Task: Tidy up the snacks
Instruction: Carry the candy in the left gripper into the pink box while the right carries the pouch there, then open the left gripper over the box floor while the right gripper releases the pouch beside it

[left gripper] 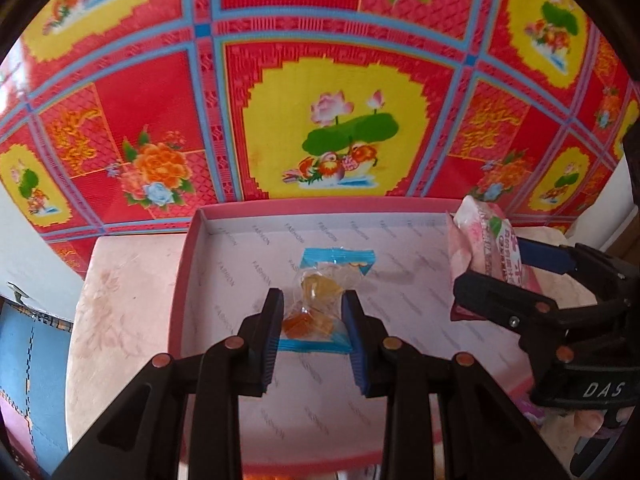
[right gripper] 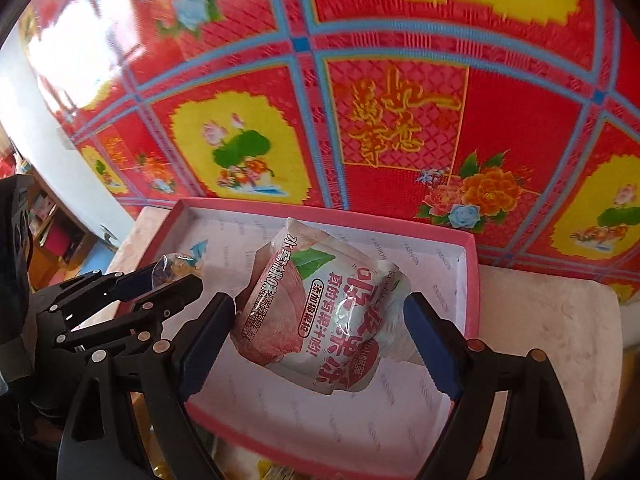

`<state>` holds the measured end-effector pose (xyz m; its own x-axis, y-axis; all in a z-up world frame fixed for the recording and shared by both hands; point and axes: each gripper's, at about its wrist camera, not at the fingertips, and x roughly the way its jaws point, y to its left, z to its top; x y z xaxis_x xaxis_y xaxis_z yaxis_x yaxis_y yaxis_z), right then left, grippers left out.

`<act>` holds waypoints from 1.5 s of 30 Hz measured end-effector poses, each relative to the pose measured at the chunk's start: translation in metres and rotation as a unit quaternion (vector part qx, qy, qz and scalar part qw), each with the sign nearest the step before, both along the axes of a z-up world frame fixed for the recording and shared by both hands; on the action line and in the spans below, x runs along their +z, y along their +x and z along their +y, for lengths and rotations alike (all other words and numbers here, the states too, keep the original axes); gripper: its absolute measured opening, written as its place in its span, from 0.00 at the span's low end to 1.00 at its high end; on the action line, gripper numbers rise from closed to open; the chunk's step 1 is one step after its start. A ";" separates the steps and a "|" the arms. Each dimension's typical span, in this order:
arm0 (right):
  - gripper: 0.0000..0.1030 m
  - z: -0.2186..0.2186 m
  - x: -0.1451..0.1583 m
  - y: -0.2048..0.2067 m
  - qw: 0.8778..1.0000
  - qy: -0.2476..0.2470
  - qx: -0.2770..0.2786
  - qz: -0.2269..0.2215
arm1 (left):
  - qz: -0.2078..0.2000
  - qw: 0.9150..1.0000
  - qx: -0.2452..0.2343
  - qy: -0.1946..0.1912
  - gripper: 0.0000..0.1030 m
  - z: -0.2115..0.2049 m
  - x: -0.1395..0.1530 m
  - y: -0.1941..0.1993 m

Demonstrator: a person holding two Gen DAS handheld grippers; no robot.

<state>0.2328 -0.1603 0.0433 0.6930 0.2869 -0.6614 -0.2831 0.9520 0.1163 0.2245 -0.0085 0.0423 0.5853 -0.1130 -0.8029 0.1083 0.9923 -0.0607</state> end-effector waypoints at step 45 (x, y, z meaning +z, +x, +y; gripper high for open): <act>0.86 -0.003 0.019 -0.029 0.999 -0.002 -0.008 -0.032 | -0.010 1.000 0.020 -0.004 0.43 0.018 0.015 -0.035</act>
